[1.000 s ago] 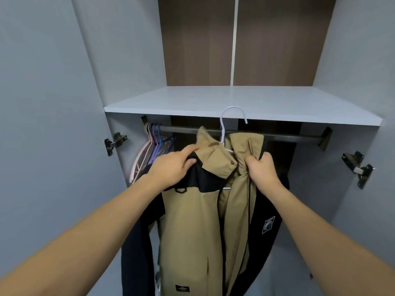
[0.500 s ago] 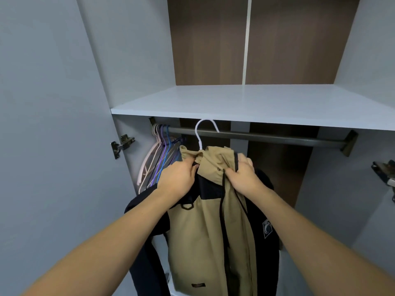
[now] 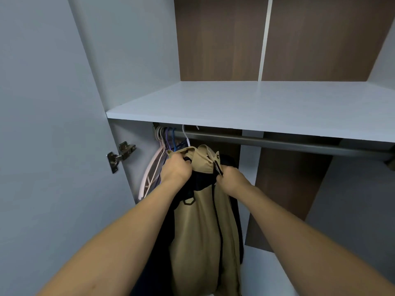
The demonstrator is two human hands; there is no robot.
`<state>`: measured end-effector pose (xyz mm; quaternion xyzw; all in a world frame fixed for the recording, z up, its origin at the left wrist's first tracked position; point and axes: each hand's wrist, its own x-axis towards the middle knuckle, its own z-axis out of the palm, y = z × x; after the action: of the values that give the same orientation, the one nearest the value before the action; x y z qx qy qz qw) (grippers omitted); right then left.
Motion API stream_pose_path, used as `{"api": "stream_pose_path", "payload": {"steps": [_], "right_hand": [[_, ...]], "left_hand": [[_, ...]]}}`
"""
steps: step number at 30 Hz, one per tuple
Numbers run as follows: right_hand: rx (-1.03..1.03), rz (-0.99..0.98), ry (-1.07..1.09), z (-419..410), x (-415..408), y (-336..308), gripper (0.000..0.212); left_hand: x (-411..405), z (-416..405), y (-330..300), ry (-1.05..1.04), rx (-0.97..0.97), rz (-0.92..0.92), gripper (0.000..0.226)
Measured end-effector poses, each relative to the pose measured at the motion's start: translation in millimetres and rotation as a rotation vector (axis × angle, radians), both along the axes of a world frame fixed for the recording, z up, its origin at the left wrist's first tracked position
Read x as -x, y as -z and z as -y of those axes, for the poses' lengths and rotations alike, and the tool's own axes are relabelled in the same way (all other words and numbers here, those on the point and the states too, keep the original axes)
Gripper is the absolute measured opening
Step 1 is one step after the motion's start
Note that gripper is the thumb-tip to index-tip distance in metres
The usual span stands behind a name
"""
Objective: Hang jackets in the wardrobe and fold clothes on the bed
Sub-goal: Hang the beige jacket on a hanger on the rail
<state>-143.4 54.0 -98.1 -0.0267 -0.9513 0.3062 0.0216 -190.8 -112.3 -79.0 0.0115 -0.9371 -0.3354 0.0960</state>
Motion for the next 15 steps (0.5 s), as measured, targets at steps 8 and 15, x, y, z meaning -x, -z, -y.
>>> {"api": "stream_pose_path", "payload": {"steps": [8, 15], "right_hand": [[-0.009, -0.046, 0.035, 14.2, 72.3, 28.8, 0.025], [-0.013, -0.042, 0.010, 1.6, 121.9, 100.4, 0.019]], "left_hand": [[75.2, -9.2, 10.1, -0.011, -0.056, 0.043, 0.026], [105.1, -21.0, 81.1, -0.022, 0.080, -0.056, 0.025]]}}
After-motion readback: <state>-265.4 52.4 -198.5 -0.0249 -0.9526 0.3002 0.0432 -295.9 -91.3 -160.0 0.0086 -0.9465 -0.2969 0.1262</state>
